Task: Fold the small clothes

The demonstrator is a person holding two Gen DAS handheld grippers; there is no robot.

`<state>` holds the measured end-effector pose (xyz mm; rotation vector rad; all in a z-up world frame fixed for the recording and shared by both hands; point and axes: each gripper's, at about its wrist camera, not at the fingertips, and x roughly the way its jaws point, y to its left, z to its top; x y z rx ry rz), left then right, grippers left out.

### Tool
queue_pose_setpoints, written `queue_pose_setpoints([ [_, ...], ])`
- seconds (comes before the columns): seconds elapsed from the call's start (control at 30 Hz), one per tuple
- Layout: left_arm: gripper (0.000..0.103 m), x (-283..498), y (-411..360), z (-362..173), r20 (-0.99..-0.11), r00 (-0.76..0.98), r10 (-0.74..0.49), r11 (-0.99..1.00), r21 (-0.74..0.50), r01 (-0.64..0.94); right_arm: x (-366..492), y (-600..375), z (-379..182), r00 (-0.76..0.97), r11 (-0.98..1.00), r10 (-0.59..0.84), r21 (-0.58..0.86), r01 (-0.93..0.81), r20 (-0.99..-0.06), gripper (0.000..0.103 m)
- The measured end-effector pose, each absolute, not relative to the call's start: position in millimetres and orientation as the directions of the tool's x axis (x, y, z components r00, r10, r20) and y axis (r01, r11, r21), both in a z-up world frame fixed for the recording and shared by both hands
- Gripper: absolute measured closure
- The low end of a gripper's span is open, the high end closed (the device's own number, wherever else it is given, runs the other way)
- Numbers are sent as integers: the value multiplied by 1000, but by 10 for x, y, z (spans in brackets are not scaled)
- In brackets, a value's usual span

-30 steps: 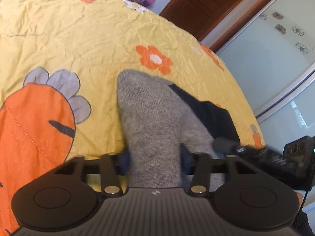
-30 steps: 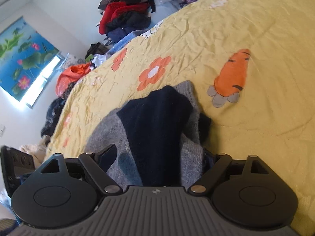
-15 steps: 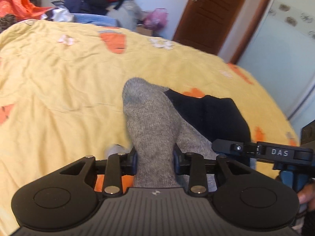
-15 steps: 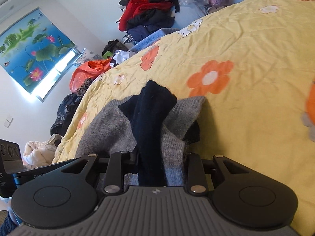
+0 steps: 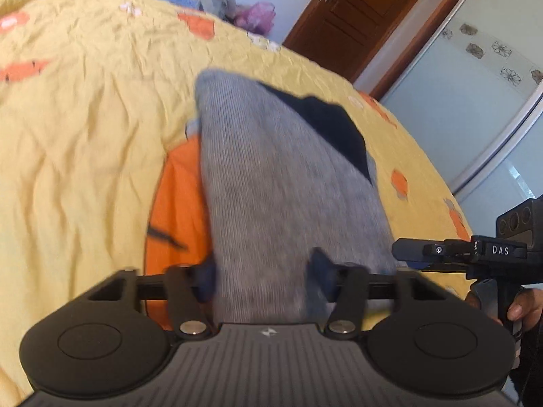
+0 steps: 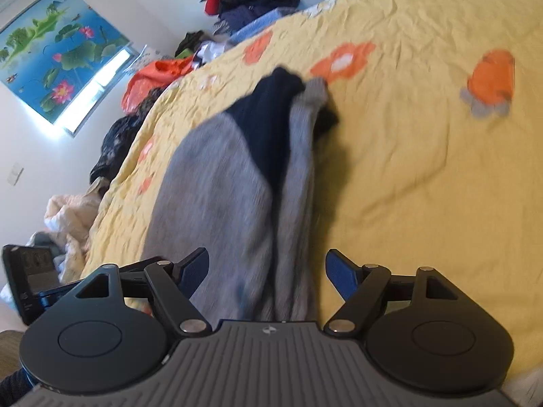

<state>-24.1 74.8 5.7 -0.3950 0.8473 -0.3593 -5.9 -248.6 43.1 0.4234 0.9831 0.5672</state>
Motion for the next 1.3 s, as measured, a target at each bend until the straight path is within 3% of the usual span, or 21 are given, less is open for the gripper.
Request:
queue_pose_setpoints([
  [0.07, 63, -267, 728, 27, -650, 608, -455, 869, -472, 145, -141, -2412, 371, 390, 759, 648, 592, -271, -654, 32],
  [0.1, 76, -267, 731, 25, -656, 609, -446, 872, -470, 133, -179, -2381, 362, 398, 757, 652, 589, -283, -646, 35],
  [0.13, 86, -262, 747, 19, -663, 601, -446, 870, -478, 118, -172, -2356, 349, 396, 757, 651, 589, -282, -647, 49],
  [0.17, 87, -239, 767, 27, -667, 595, -448, 867, -488, 107, -139, -2336, 334, 385, 760, 648, 591, -270, -657, 72],
  [0.2, 90, -244, 783, 55, -668, 594, -449, 864, -493, 99, -100, -2322, 314, 363, 760, 649, 598, -255, -669, 76],
  [0.37, 91, -530, 765, 275, -673, 574, -465, 867, -476, 144, -278, -2333, 548, 324, 713, 701, 614, -338, -636, 78],
  [0.5, 88, -739, 639, 72, -723, 555, -411, 907, -383, 172, -506, -2413, 516, 297, 730, 680, 584, -355, -670, 77],
  [0.57, 84, -774, 620, 113, -715, 574, -400, 915, -350, 201, -558, -2429, 375, 299, 753, 655, 573, -323, -694, 69],
  [0.6, 73, -767, 623, 173, -724, 574, -382, 923, -327, 201, -579, -2459, 373, 317, 748, 663, 586, -311, -678, 64],
  [0.63, 57, -756, 635, 261, -737, 581, -346, 938, -289, 191, -595, -2486, 410, 330, 749, 663, 592, -298, -672, 52],
  [0.67, 49, -771, 646, 369, -730, 615, -296, 955, -236, 180, -601, -2526, 483, 358, 753, 658, 588, -296, -663, 44],
  [0.73, 15, -849, 599, 608, -649, 742, -167, 985, -76, 155, -585, -2646, 692, 481, 777, 624, 556, -297, -616, 43],
  [0.83, 13, -780, 356, 779, -500, 862, -82, 981, 113, 159, -353, -2657, 990, 621, 823, 552, 482, -299, -557, 41],
  [0.9, 12, -586, 175, 731, -478, 873, -102, 974, 130, 185, -84, -2527, 1074, 638, 801, 576, 509, -315, -511, 40],
  [1.0, 12, -230, -81, 543, -519, 839, -163, 958, 121, 260, 378, -2210, 1019, 610, 770, 613, 553, -320, -501, 35],
  [1.03, 12, -117, -158, 454, -542, 826, -155, 954, 135, 267, 551, -2084, 938, 580, 762, 627, 566, -315, -520, 29],
  [1.1, 12, 109, -229, 234, -631, 758, -162, 949, 112, 295, 851, -1895, 728, 533, 798, 591, 536, -275, -606, 27],
  [1.17, 11, 148, -227, 84, -626, 763, -164, 951, 105, 290, 1006, -1747, 475, 515, 861, 506, 447, -244, -692, 28],
  [1.3, 9, 144, -242, 76, -631, 759, -157, 953, 106, 285, 1075, -1668, 405, 535, 868, 497, 392, -305, -683, 28],
])
